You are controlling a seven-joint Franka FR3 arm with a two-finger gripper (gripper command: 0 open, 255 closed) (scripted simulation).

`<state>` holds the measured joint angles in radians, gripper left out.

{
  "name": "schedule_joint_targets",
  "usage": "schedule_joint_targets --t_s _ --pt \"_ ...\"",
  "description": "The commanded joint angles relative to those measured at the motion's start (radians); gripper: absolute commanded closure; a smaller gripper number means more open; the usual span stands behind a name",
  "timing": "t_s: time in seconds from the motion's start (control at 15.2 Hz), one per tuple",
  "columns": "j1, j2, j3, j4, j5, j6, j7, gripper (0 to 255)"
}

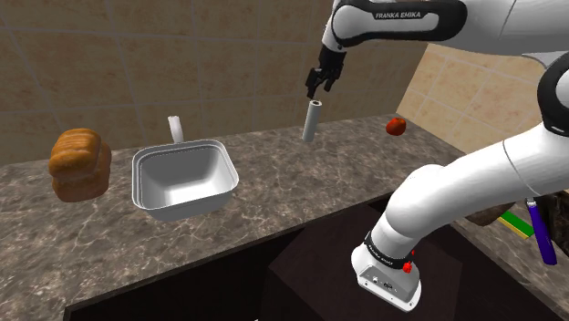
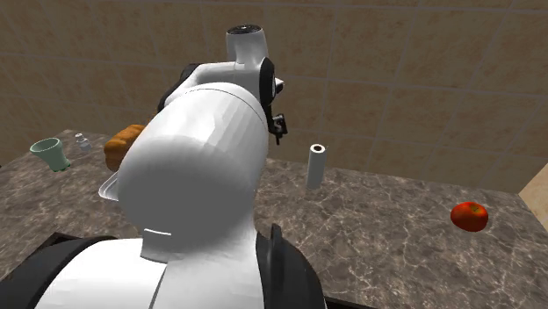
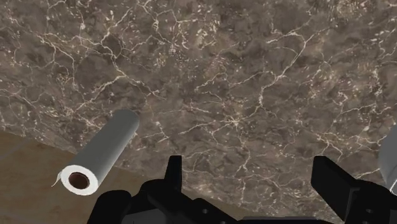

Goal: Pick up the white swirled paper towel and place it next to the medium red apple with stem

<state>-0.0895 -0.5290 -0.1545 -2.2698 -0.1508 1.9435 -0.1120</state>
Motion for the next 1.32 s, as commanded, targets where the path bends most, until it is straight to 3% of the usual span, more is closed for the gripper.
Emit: schedule_joint_targets --t_s 0.0,0.59,1.25 --pt "-0.012 0.047 -0.032 0.013 0.002 0.039 -0.015 0" --pt "-0.048 0.316 -0.171 0.138 0.076 0.191 -0.106 0" --pt "-0.120 0.665 -0.275 0.370 0.292 0.270 -0.261 0"
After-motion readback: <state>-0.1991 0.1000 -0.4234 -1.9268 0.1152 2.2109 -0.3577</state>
